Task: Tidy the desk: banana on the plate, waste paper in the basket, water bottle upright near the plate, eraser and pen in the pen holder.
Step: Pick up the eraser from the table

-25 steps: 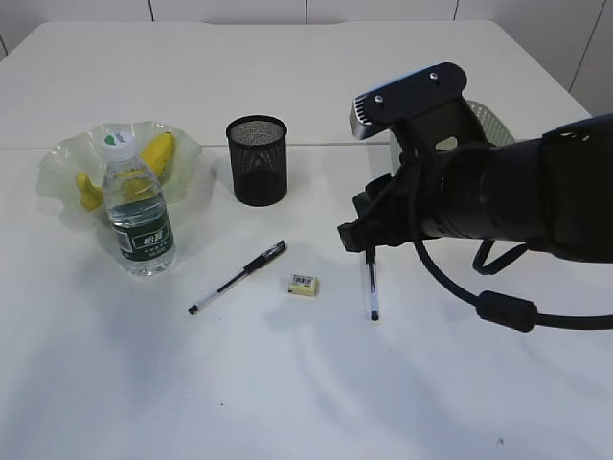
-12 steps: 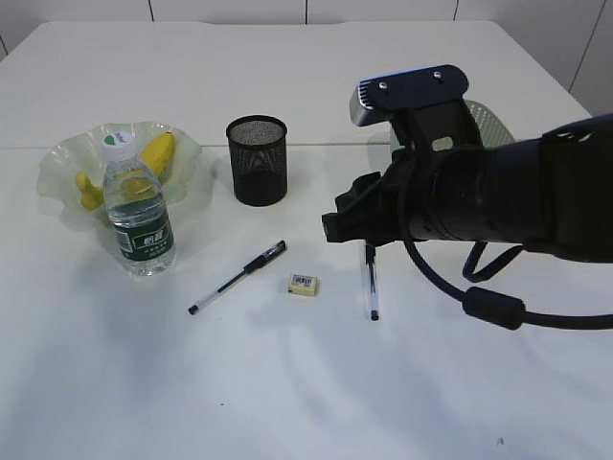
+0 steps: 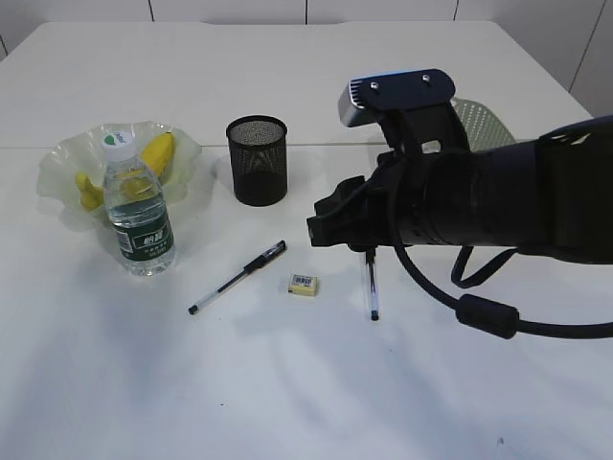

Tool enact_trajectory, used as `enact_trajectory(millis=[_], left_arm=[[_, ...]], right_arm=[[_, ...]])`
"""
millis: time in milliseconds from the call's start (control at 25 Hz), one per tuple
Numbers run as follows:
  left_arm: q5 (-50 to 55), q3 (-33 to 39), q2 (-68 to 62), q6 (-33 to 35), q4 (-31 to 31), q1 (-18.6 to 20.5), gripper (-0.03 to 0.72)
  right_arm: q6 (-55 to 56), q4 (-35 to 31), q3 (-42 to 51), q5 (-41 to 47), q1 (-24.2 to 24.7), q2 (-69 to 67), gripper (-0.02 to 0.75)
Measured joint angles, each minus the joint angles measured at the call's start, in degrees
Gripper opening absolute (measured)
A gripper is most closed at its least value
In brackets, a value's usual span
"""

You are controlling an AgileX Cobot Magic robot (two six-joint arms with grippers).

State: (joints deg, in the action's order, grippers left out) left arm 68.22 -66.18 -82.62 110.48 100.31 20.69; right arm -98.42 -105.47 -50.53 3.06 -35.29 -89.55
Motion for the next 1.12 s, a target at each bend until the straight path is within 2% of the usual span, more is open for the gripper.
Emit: enact_trajectory(millis=[520,760,1120], left_arm=[[0.0,0.0,0.0,-2.13,0.0,0.0,0.23],[0.0,0.0,0.0,-3.48,0.0,0.0,0.23],[0.0,0.0,0.0,-3.82,0.0,0.0,0.23]], right_arm=[[0.28,0.12,0.0,0.78,0.0,0.0,0.229],[8.34,0.15,0.0,2.54,0.0,0.0,0.229],[11.26,0.25,0.0,2.82,0.0,0.0,0.229]])
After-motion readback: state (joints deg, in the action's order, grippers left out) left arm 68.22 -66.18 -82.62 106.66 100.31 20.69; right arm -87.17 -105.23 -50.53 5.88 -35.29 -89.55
